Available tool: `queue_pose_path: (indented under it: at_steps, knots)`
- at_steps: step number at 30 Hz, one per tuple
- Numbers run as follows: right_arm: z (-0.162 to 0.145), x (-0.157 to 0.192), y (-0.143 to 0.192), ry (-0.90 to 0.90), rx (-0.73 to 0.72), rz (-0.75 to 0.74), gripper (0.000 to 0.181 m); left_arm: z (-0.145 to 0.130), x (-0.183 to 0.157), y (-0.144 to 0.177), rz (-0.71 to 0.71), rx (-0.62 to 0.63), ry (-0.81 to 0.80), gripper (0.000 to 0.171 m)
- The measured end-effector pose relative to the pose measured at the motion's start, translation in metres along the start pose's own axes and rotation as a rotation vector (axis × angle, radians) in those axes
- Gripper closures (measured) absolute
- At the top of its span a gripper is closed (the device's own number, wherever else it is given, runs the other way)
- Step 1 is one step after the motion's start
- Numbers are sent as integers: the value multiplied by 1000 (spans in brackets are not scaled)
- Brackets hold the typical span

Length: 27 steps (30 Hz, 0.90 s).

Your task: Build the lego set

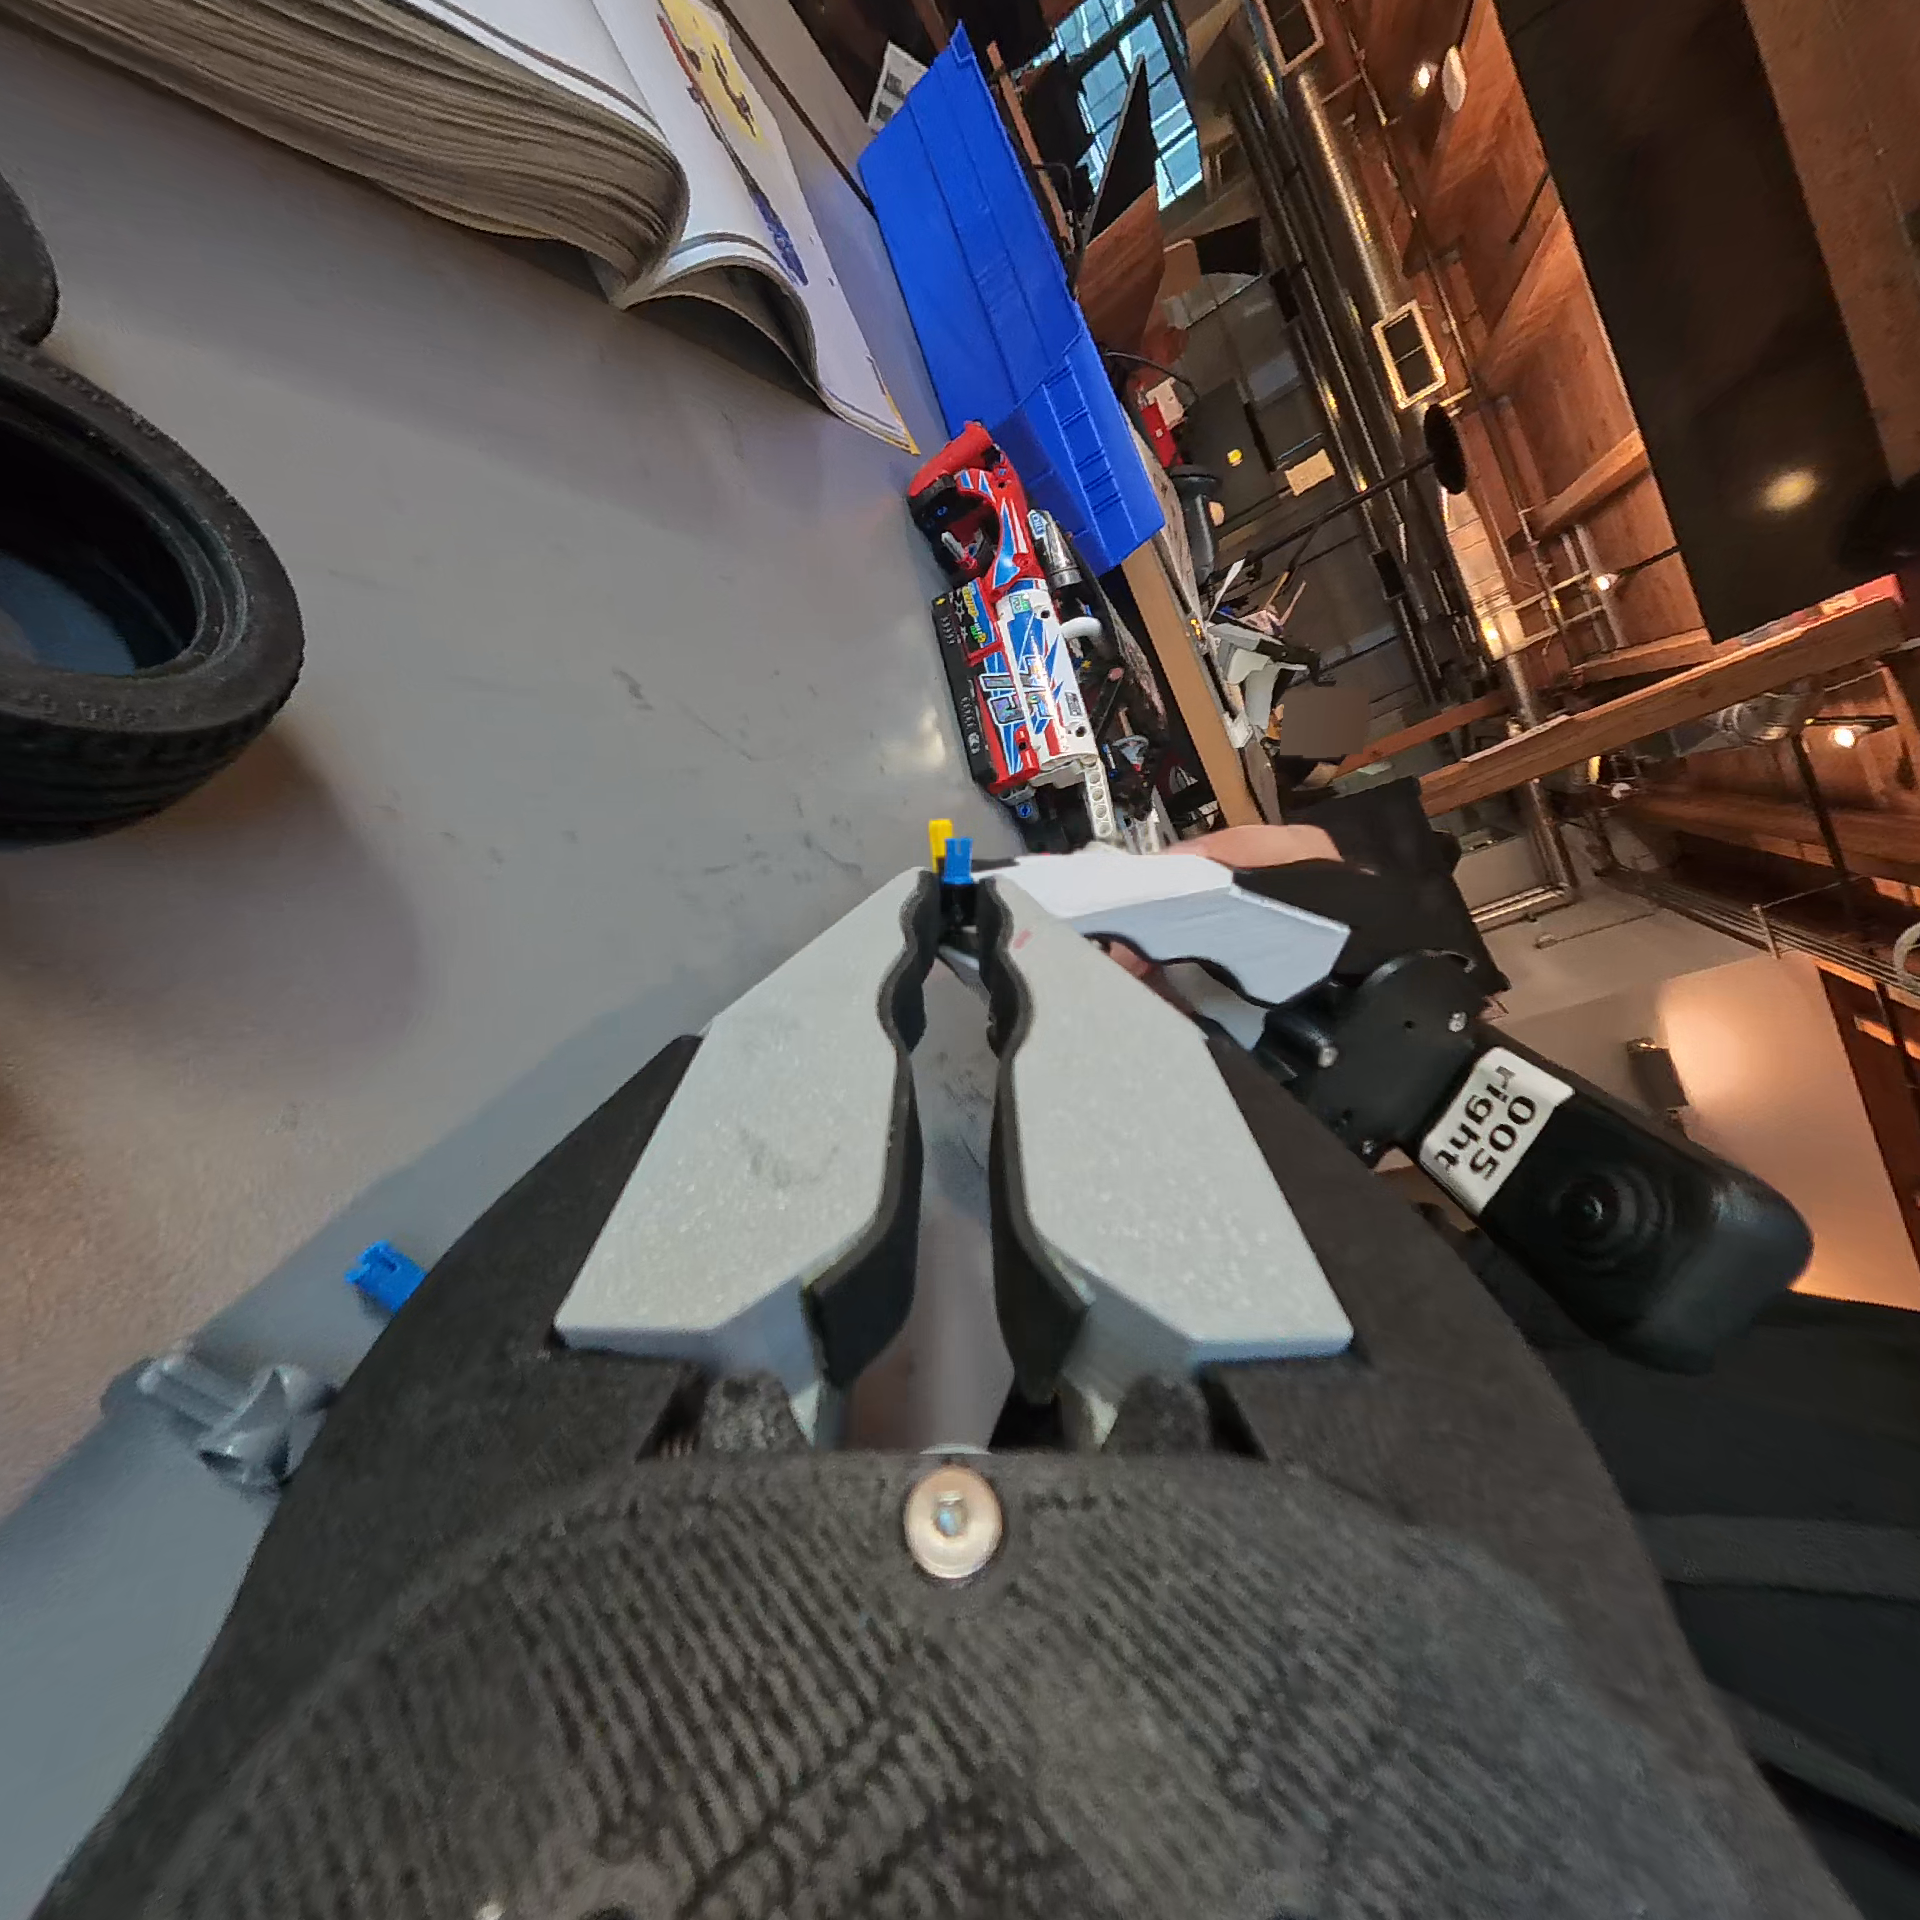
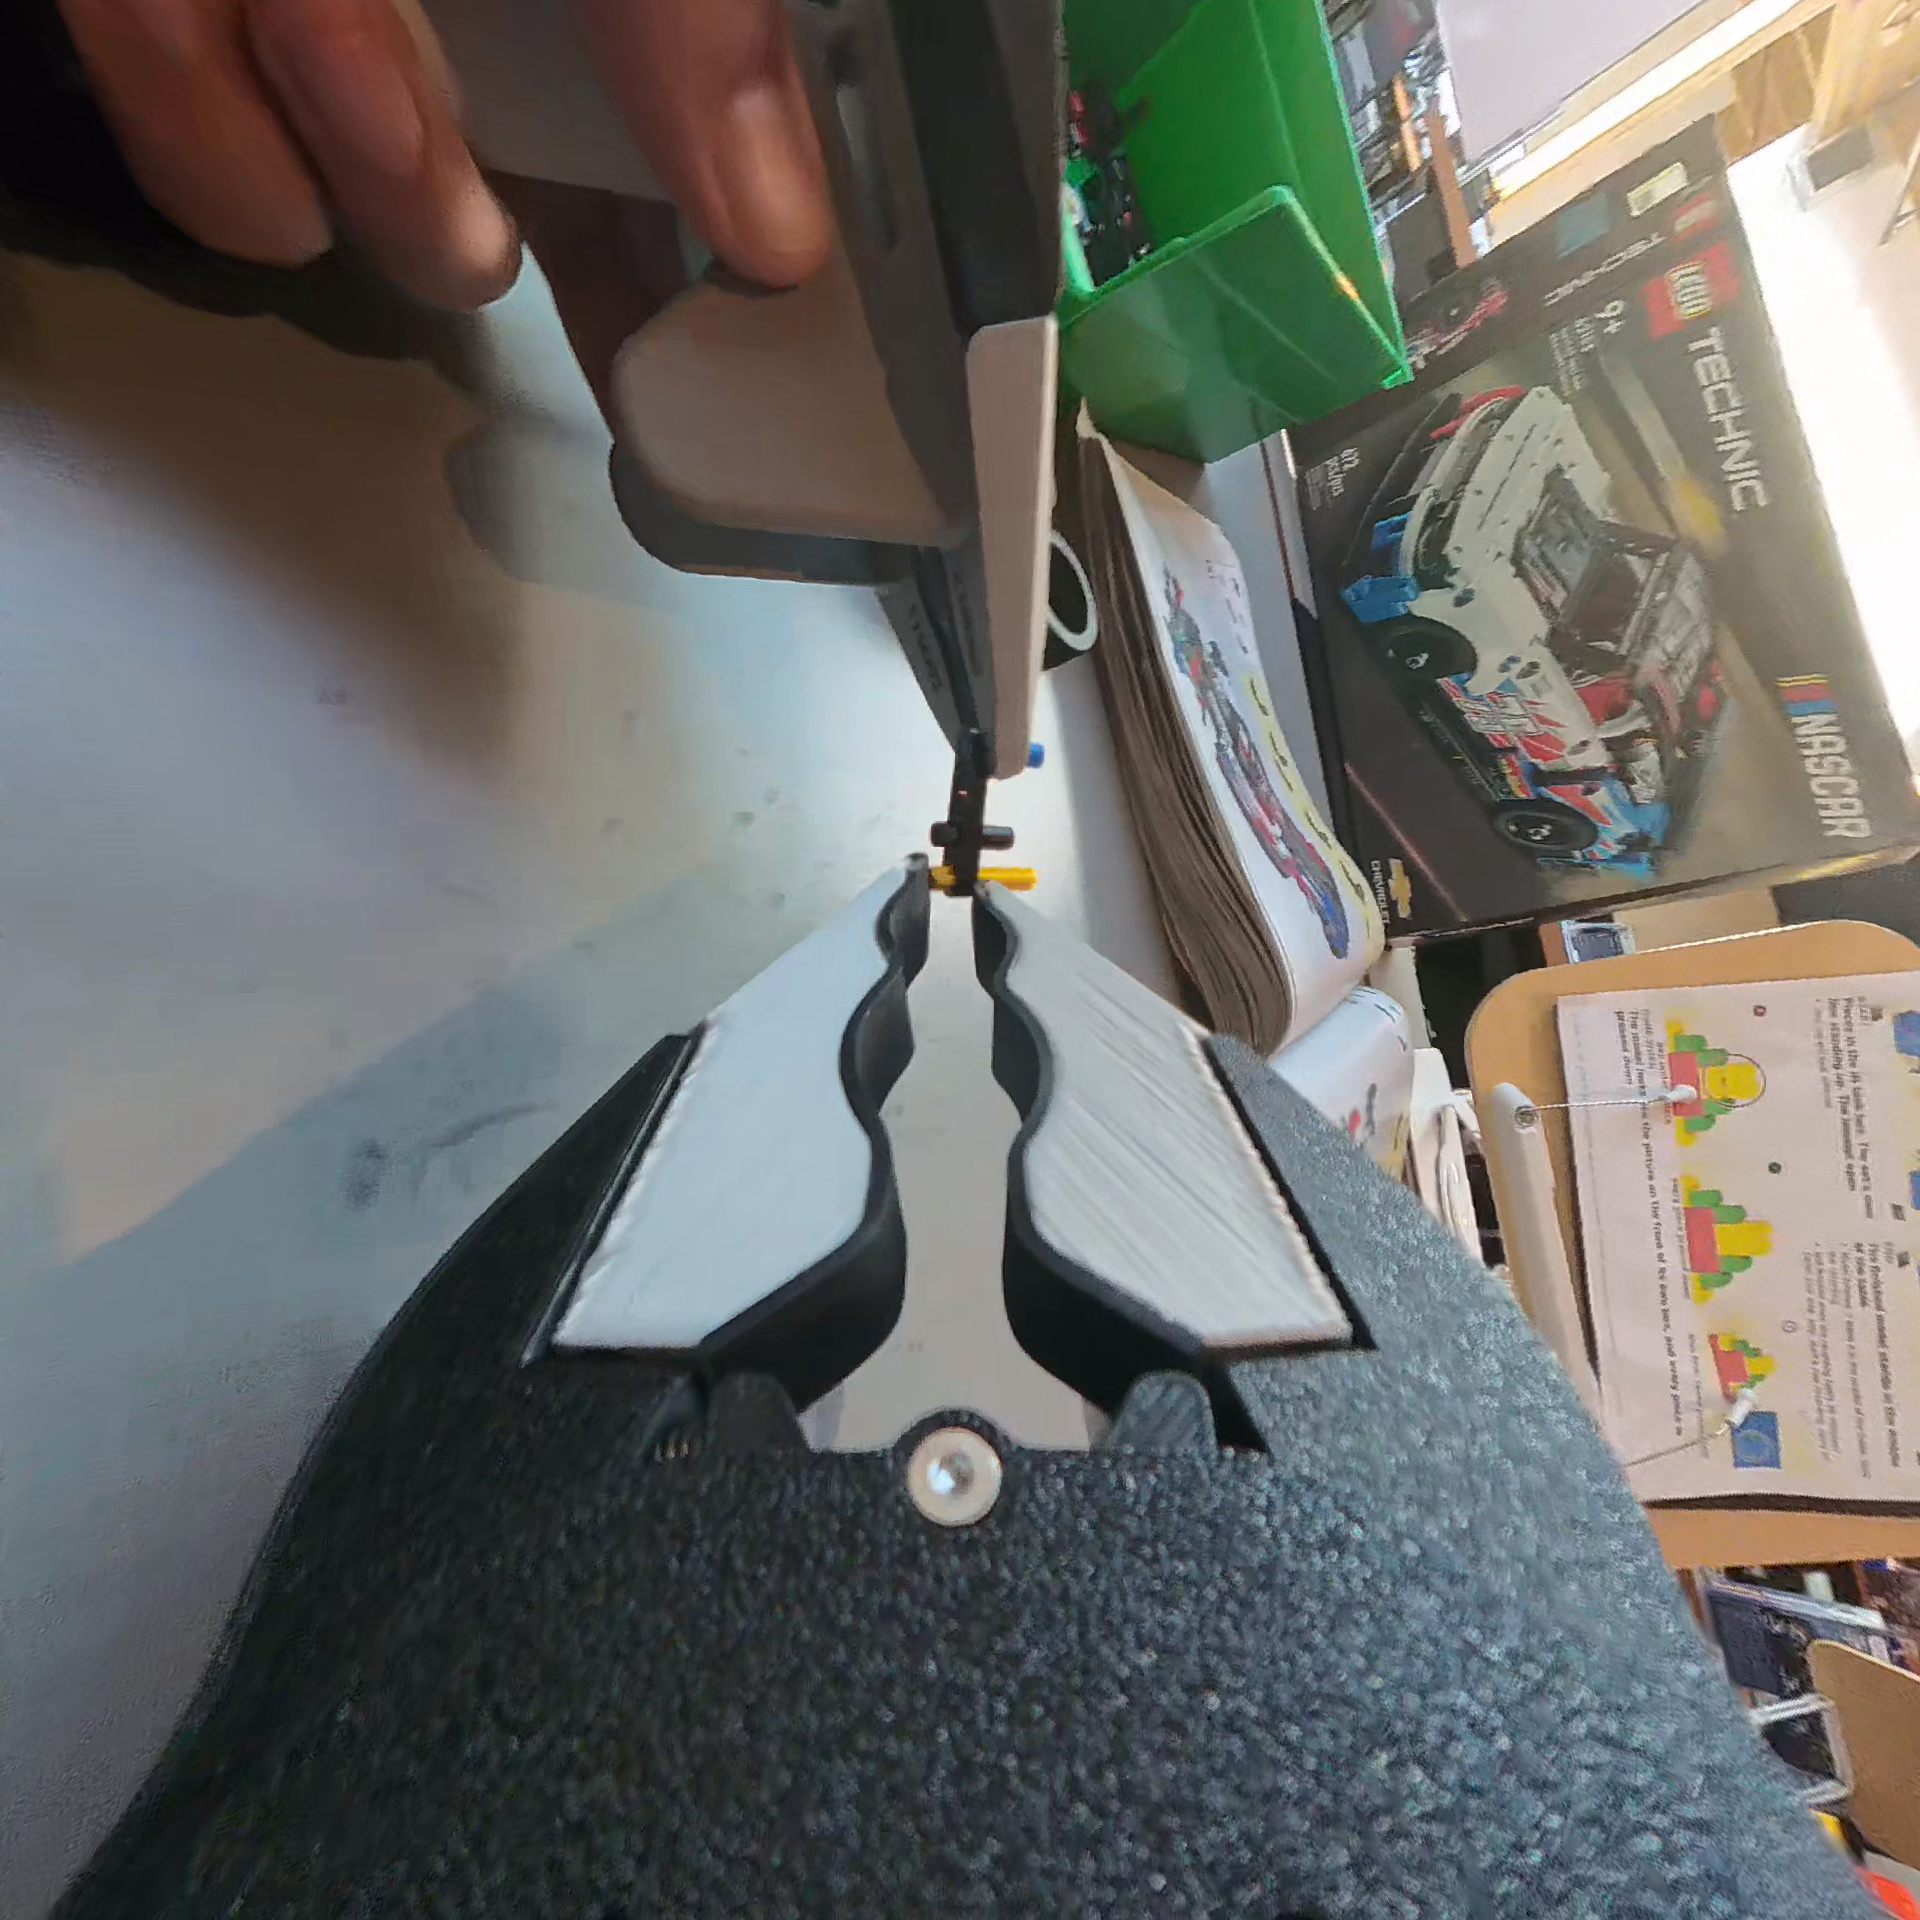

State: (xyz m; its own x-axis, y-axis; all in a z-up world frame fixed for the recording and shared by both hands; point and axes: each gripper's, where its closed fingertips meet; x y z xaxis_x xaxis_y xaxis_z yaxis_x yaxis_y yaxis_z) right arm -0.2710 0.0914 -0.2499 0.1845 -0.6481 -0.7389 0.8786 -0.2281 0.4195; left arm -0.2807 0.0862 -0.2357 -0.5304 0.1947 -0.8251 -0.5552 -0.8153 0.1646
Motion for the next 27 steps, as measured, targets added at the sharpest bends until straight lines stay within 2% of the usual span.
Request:
queue_pose_path:
  at_steps: [2, 4, 6, 8, 10, 12, 16, 18, 19, 22, 24, 27]
  knots:
    - [1, 11, -3, 33, 13, 38, 176, -2, -1, -1, 5, 11, -23, 167]
    - [17, 29, -6, 10, -49, 102, 181, -13, -11, -8, -32, 67, -35, 171]
    - [25, 32, -9, -13, -70, 82, 181, -24, -14, -16, -20, 111, -54, 171]
    - [17, 36, -12, -120, -49, 143, 181, -19, -9, -13, -10, 94, -40, 171]
    - [-4, 24, -13, -154, 35, 103, 181, -9, -2, -4, -19, 62, 8, 171]
    - [-18, 30, -14, -169, 104, 157, 181, 2, 2, 5, -43, 41, 38, 171]
    - [-21, 26, -10, -151, 102, 118, 181, -1, -20, 29, -141, 91, 10, 171]
    - [-21, 25, -11, -136, 103, 98, 181, 1, -23, 51, -72, 152, -112, 170]
    - [-21, 23, -11, -133, 105, 84, 181, 2, -18, 62, -2, 187, -169, 153]
    - [-18, 19, -14, -132, 96, 51, 181, 13, 12, 85, 267, 251, -410, 144]
    - [-15, 16, -15, -124, 79, 31, 181, 16, 29, 91, 420, 329, -548, 139]
    - [-13, 14, -15, -112, 70, 8, 181, 23, 40, 81, 507, 396, -671, 142]
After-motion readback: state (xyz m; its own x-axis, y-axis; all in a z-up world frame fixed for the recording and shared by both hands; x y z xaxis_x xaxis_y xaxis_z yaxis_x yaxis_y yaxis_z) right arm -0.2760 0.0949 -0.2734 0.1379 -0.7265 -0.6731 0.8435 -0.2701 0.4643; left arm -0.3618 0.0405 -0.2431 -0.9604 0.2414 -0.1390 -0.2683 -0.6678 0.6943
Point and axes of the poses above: each gripper's, where its closed fingertips meet, y back along the fingers, z out of its top, x = y × z across the jaws, and after that the axes turned 2 degrees about -y, right-handed
